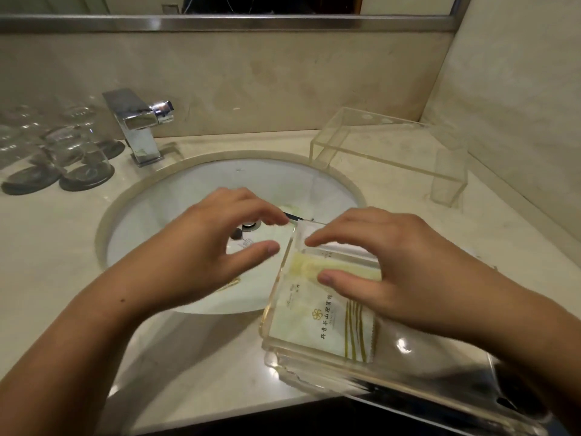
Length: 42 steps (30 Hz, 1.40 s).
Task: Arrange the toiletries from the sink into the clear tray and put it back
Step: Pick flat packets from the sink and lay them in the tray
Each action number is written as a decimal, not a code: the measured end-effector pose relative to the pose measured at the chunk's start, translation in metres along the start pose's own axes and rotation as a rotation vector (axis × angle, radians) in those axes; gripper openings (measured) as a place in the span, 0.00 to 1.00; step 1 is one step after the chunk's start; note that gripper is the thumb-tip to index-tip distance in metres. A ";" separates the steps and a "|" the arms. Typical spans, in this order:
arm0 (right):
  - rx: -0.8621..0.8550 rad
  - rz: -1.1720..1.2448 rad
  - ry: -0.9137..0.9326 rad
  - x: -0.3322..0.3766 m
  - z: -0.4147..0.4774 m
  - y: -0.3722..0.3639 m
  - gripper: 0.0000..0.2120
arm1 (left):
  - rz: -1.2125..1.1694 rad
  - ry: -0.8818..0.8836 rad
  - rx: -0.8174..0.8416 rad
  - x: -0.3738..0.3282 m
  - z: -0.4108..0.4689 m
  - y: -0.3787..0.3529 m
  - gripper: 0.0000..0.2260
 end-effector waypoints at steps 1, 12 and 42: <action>0.000 -0.002 0.001 0.001 0.008 0.001 0.18 | 0.008 0.016 -0.013 0.007 0.002 0.005 0.15; 0.156 -0.108 0.072 0.015 0.111 -0.023 0.16 | 0.085 0.241 0.001 0.102 0.014 0.028 0.12; 0.859 -0.478 0.213 0.018 0.206 -0.125 0.14 | 0.362 0.437 0.859 0.153 0.031 -0.048 0.30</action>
Point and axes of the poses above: each hand's wrist, its own z-axis towards the middle knuckle, its own y-axis out of the back of the hand, x = y × z, the point moved 1 cm from there along z, towards the middle knuckle, and after that the axes turned 8 degrees about -z, right-handed, at the moved point
